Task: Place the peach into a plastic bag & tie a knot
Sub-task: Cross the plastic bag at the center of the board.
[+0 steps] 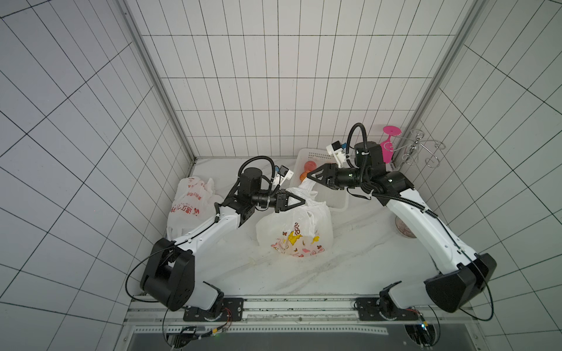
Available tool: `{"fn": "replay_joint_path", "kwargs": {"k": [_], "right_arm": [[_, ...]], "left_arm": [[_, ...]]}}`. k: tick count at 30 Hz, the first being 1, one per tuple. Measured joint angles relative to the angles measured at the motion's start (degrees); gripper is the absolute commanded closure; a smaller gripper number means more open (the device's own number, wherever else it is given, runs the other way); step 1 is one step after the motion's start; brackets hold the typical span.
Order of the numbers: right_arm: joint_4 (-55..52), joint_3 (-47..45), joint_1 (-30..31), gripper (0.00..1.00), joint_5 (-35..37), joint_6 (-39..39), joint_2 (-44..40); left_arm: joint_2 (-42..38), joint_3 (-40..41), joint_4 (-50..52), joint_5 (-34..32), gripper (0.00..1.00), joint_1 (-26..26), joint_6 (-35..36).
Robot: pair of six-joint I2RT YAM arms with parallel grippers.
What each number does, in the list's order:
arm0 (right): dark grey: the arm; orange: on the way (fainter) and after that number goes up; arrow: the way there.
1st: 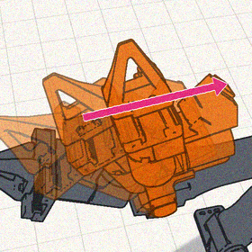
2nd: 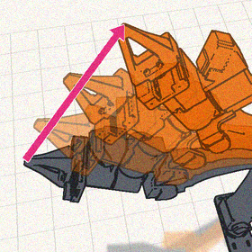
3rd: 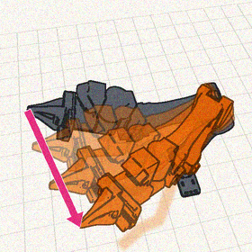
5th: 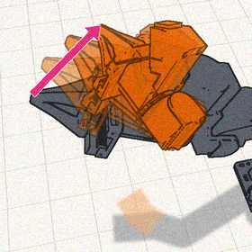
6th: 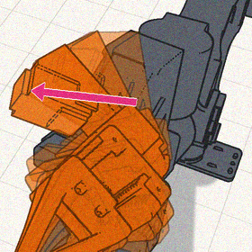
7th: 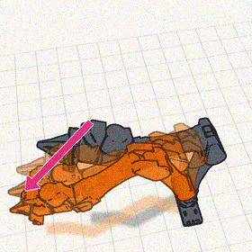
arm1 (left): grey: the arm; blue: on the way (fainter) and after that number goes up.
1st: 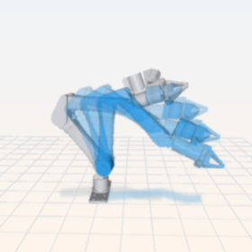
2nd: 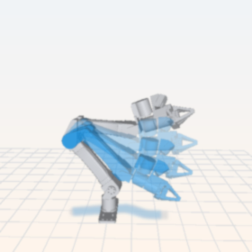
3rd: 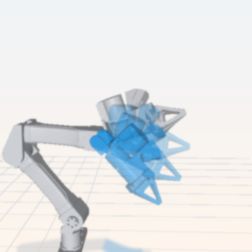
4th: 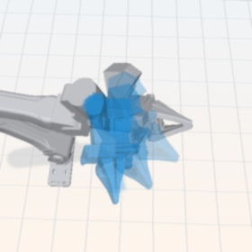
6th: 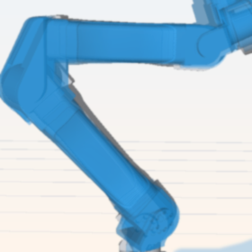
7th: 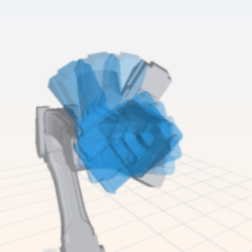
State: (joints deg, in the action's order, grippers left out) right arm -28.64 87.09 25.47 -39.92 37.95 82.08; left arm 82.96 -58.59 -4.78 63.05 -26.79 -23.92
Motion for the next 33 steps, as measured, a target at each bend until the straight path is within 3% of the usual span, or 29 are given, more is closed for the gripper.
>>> {"fn": "replay_joint_path", "kwargs": {"k": [6,10,23,33], "right_arm": [[-0.48,0.09,0.0,0.87,0.07,0.17,2.29],[-0.7,0.09,-0.42,0.99,0.37,-0.59,2.14],[0.33,-3.21,-1.53,1.0,-1.79,-9.84,-8.0],[-3.37,-13.27,9.94,1.0,5.64,-25.11,-14.56]], "left_arm": [[-0.44,0.0,0.55,0.0,0.89,0.15,0.0],[-0.48,0.0,0.74,-0.09,0.84,0.96,-0.48],[-0.48,0.0,-3.26,-0.39,0.92,2.89,-6.12],[0.48,0.0,-4.17,-0.39,0.95,3.21,-8.92]]}}
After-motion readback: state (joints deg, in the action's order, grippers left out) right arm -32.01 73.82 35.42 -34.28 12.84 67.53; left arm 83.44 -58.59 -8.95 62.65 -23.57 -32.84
